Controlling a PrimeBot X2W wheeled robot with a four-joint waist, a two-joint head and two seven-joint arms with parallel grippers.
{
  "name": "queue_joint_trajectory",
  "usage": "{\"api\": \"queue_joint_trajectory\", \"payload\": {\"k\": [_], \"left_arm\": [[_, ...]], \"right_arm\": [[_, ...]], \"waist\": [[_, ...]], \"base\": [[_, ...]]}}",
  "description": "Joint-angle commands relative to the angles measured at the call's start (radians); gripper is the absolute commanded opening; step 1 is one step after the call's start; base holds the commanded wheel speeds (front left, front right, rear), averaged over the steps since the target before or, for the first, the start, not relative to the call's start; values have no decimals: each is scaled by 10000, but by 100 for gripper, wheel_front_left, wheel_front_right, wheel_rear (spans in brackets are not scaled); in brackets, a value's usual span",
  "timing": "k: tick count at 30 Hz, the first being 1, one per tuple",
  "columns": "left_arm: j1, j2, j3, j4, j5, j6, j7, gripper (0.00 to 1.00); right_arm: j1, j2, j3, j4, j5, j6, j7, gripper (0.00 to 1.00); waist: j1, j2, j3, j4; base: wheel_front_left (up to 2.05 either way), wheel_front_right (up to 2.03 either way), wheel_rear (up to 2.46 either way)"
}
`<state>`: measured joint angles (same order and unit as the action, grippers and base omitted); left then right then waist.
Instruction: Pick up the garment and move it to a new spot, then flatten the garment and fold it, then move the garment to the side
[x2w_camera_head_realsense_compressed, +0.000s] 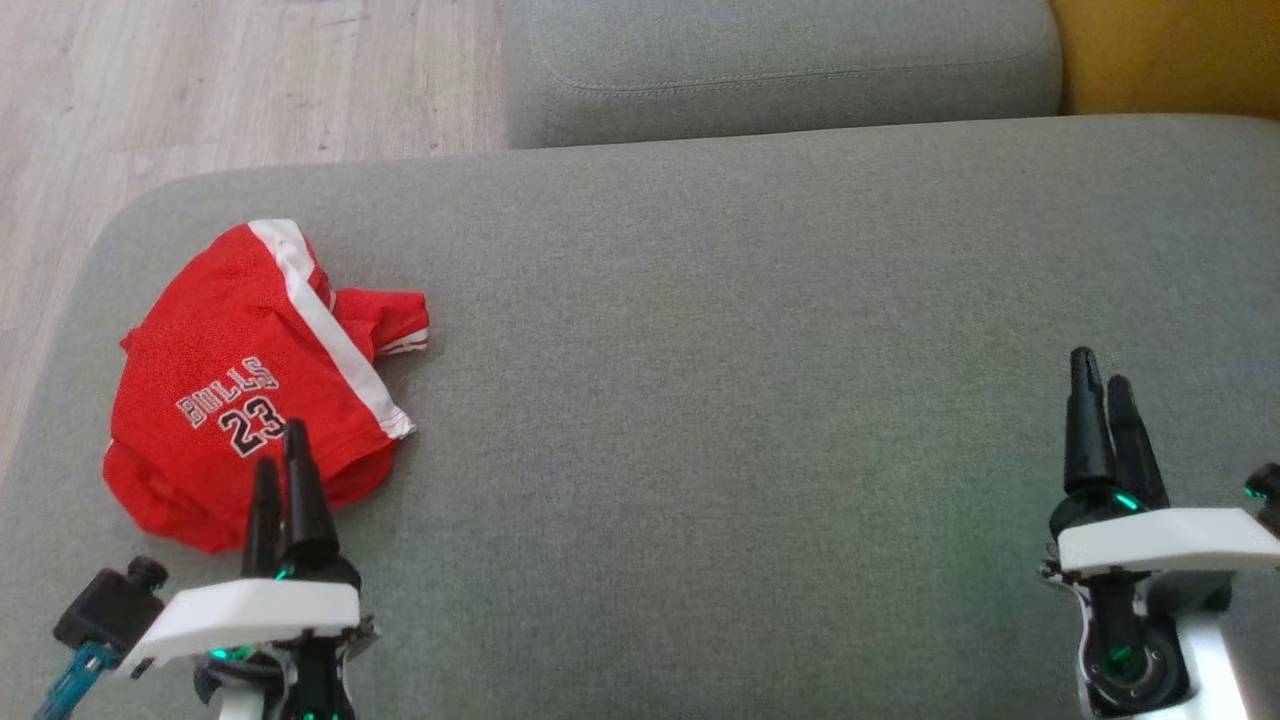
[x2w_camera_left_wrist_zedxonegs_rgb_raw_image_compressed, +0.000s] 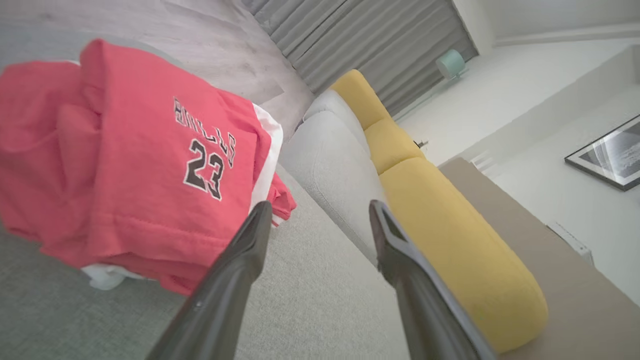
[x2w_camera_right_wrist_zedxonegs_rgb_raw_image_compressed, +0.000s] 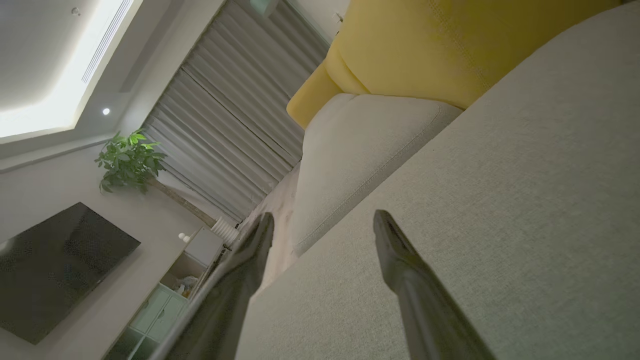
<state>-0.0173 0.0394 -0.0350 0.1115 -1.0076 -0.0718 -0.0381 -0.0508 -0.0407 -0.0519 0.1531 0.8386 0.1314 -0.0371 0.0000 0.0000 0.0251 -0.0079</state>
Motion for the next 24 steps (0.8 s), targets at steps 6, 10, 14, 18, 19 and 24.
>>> {"api": "queue_joint_trajectory", "payload": {"k": [6, 10, 14, 18, 19, 24], "left_arm": [[-671, 68, -260, -419, 1462, -83, -300, 100], [-717, 70, -424, -537, 2085, 8, -419, 100], [-749, 73, -605, -618, 2609, 56, -538, 100], [-780, 88, -793, -647, 3126, 59, -627, 100], [-787, 90, -847, -662, 3279, 79, -657, 100], [-893, 313, -1343, -675, 4264, 164, -806, 100]], "right_arm": [[-500, -65, 414, -593, -1481, -4, -324, 100], [-507, -67, 558, -678, -2215, -4, -442, 100], [-506, -69, 658, -806, -2877, -4, -560, 100], [-505, -70, 727, -898, -3356, -4, -648, 100], [-503, -71, 750, -934, -3509, -4, -678, 100], [-506, -73, 878, -1120, -4308, -5, -826, 100]], "waist": [[0, 0, 22, -28], [0, 0, 29, -48], [0, 0, 29, -53], [0, 0, 12, -64], [0, 0, 8, -67], [0, 0, 18, -88]], "base": [[0, 0, 0], [0, 0, 0], [0, 0, 0], [0, 0, 0], [0, 0, 0], [0, 0, 0]]}}
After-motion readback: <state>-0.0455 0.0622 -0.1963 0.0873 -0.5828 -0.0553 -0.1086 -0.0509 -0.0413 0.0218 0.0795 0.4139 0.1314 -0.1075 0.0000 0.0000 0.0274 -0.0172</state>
